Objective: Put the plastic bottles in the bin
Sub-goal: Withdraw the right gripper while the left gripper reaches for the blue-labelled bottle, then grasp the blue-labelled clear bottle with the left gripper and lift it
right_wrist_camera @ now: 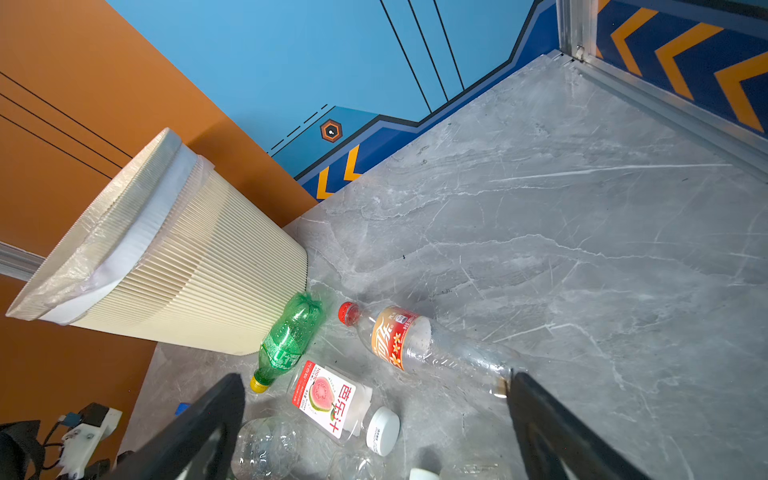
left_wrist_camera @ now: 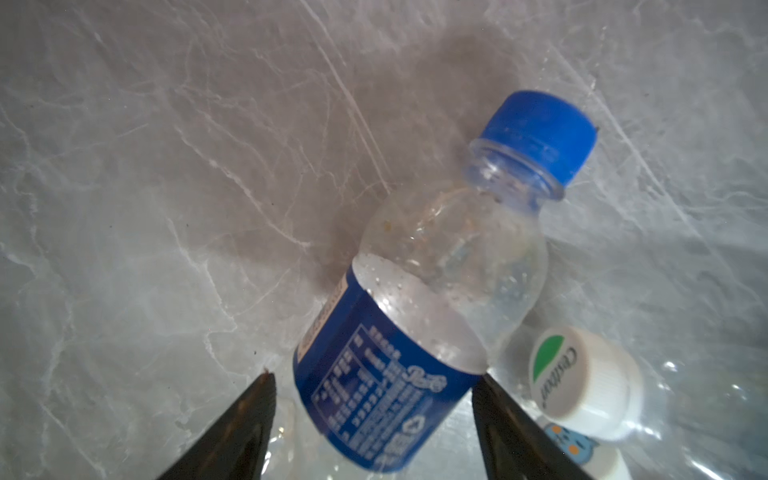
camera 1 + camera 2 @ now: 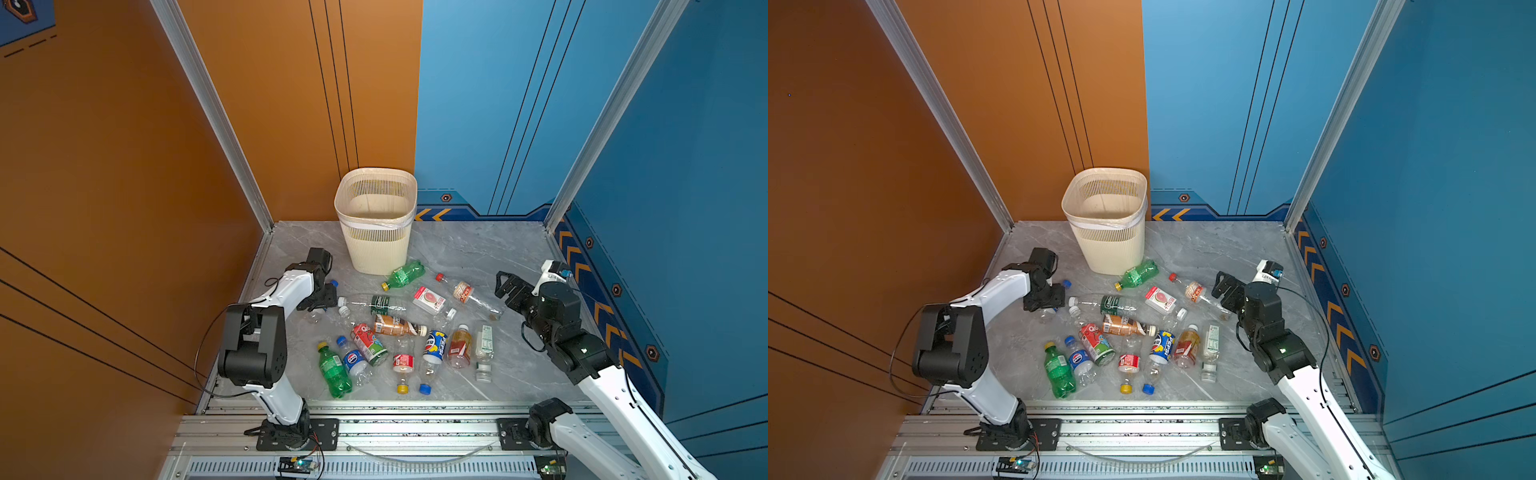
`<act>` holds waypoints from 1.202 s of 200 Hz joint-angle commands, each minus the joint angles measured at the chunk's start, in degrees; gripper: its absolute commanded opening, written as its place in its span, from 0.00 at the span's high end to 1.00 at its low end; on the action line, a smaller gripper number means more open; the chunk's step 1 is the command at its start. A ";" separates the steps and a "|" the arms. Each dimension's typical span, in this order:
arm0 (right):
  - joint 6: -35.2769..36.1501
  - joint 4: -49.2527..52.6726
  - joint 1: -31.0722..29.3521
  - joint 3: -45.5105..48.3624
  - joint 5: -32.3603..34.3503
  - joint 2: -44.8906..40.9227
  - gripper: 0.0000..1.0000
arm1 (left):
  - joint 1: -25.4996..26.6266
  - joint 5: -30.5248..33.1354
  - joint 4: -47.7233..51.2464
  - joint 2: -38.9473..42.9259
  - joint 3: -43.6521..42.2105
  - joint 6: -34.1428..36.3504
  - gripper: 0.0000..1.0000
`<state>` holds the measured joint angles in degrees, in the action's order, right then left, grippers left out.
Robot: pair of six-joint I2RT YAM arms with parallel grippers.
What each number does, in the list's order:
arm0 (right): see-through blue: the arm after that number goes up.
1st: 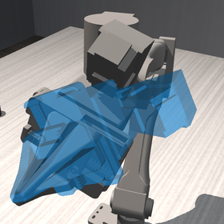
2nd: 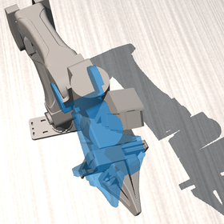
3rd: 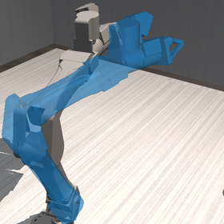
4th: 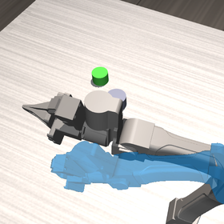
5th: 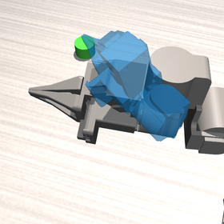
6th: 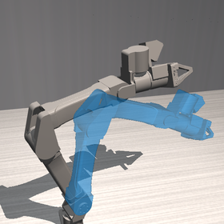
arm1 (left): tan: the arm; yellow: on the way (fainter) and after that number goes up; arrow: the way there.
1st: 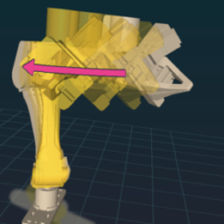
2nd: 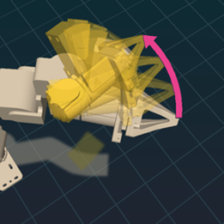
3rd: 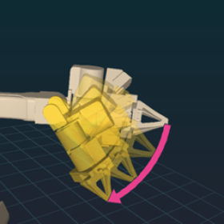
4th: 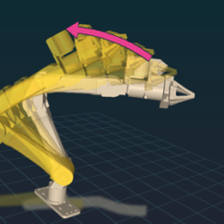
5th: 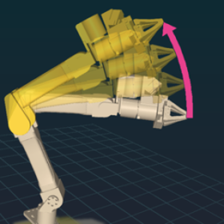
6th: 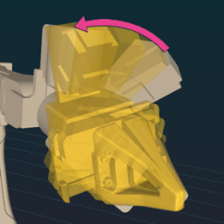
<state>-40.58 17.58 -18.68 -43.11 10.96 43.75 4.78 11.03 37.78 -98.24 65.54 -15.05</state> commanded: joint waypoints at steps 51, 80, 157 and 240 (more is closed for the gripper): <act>-1.16 1.36 0.73 0.75 0.16 -0.77 0.00 | -2.83 -0.18 2.30 -6.27 3.84 -2.61 0.30; -1.23 1.59 0.94 0.75 0.22 -1.01 0.00 | -3.54 -0.92 2.28 -7.81 4.60 -2.96 0.37; -1.52 1.93 1.67 0.66 0.38 -1.52 0.00 | -4.24 -2.84 3.88 -1.14 5.60 -3.87 0.54; -1.78 2.00 1.90 0.46 -0.06 -1.29 0.00 | -1.71 -6.46 6.94 14.43 24.09 0.21 0.60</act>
<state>-41.65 17.63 -17.12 -43.09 10.79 42.85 1.52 6.46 42.09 -84.93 82.50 -17.17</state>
